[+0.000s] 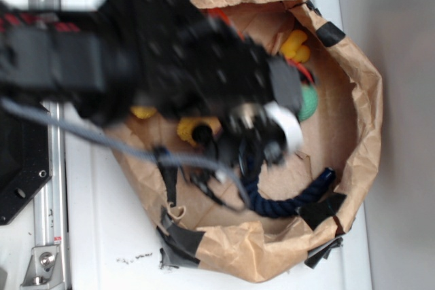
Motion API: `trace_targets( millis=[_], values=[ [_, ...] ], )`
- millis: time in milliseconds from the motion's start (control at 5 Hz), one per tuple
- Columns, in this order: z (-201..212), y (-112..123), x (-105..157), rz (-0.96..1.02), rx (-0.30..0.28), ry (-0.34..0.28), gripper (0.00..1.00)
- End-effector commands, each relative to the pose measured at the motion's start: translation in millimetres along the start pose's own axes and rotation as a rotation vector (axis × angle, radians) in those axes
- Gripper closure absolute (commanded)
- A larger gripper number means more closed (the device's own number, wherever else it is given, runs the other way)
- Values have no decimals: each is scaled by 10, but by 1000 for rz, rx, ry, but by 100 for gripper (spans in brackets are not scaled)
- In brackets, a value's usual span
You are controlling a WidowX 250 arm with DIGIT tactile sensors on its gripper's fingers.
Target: Grab the blue rope.
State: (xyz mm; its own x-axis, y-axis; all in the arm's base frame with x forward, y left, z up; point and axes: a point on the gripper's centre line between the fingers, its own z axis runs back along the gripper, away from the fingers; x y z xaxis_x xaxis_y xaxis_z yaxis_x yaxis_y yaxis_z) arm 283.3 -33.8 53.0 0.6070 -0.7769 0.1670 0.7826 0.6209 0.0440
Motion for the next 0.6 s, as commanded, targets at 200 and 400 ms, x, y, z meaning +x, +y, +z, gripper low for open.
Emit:
trace_targets(
  millis=[200,400],
  values=[
    [-236,-317,266,-349,-110,172,0],
    [-240,-318,259,-306,-64,190,100]
  ],
)
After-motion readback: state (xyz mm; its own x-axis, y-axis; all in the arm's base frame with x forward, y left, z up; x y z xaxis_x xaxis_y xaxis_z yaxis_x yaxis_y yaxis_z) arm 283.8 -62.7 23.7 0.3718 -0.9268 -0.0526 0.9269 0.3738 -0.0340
